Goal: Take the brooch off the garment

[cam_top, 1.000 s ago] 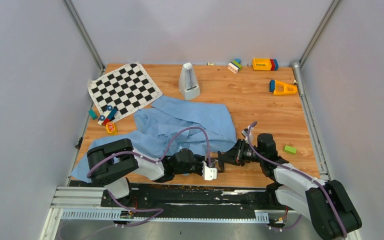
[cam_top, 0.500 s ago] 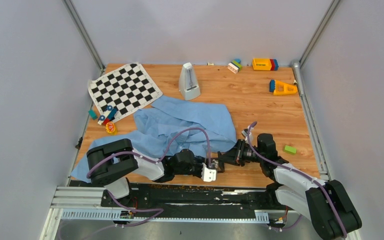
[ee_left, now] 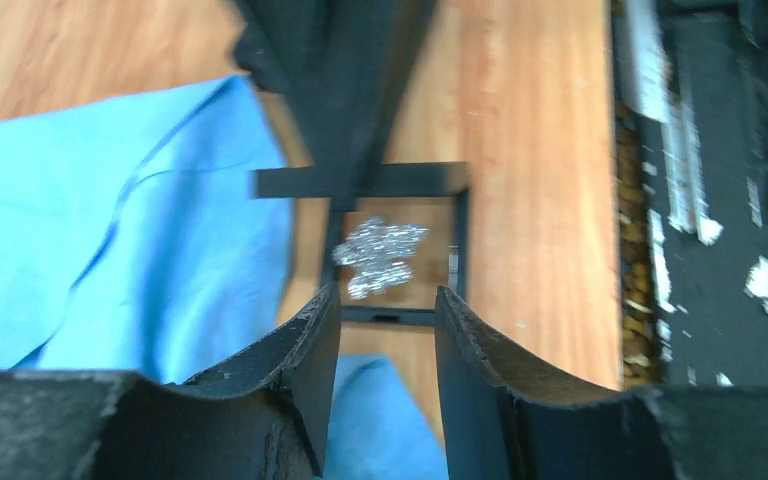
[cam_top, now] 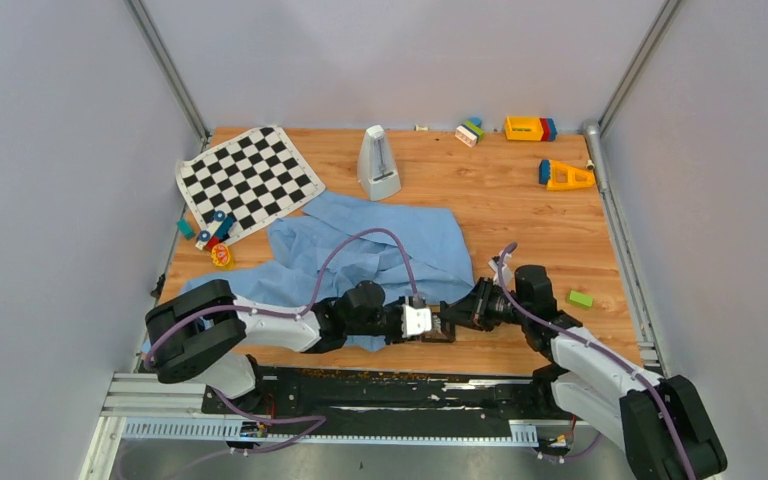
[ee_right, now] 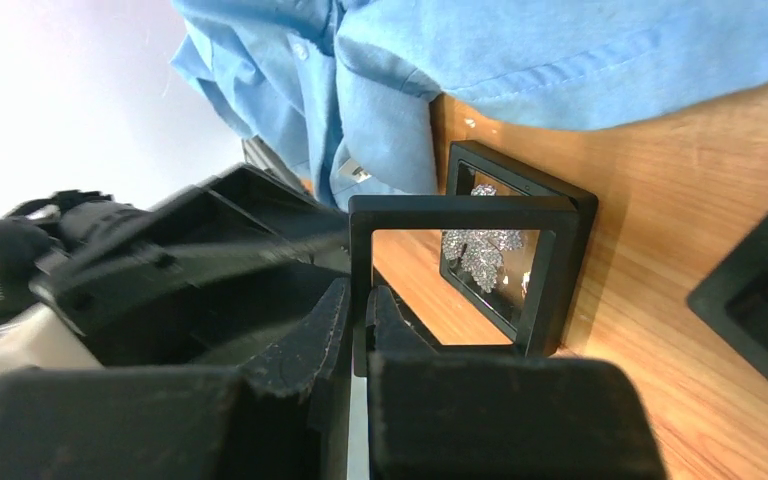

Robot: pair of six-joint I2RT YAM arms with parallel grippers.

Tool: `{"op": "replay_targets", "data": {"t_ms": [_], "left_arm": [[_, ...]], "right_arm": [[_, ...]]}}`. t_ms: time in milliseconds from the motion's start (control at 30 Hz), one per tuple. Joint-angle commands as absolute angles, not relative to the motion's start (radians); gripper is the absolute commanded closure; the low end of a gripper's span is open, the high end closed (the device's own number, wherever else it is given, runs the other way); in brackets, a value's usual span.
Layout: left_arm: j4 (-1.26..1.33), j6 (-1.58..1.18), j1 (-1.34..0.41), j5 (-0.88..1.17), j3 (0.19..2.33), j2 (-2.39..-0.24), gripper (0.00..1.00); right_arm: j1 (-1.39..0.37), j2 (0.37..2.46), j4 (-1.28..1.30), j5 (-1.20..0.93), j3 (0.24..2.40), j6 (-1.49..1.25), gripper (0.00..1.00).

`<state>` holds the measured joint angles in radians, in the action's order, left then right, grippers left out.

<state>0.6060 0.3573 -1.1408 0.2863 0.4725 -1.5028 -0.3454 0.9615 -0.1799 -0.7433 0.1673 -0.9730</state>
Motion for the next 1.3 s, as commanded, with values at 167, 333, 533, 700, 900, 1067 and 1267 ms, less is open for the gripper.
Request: {"op": "replay_targets", "data": {"t_ms": [167, 333, 533, 700, 900, 1067, 1267], "left_arm": [[0.516, 0.217, -1.058, 0.164, 0.523, -1.441, 0.54], [0.518, 0.206, -1.057, 0.083, 0.513, -1.41, 0.53], [0.509, 0.21, -1.055, 0.011, 0.495, -1.361, 0.52], [0.511, 0.166, -1.028, -0.015, 0.466, -1.298, 0.48], [0.412, 0.066, -0.932, -0.007, 0.474, -1.202, 0.38], [0.277, -0.008, -0.806, -0.019, 0.477, -1.054, 0.01], [0.121, -0.137, -0.577, -0.157, 0.508, -0.932, 0.0]], "right_arm": [[-0.337, 0.844, 0.181, -0.5, 0.259, -0.845, 0.96], [-0.34, 0.832, 0.262, -0.45, 0.3, -0.807, 0.82], [-0.344, 0.875, 0.362, -0.377, 0.397, -0.758, 0.65], [-0.344, 0.833, 0.41, -0.347, 0.441, -0.726, 0.61], [-0.343, 0.736, 0.456, -0.136, 0.497, -0.668, 0.66], [-0.343, 0.654, 0.344, 0.139, 0.49, -0.551, 0.57], [-0.305, 0.684, -0.038, 0.416, 0.383, -0.46, 0.26]]}}
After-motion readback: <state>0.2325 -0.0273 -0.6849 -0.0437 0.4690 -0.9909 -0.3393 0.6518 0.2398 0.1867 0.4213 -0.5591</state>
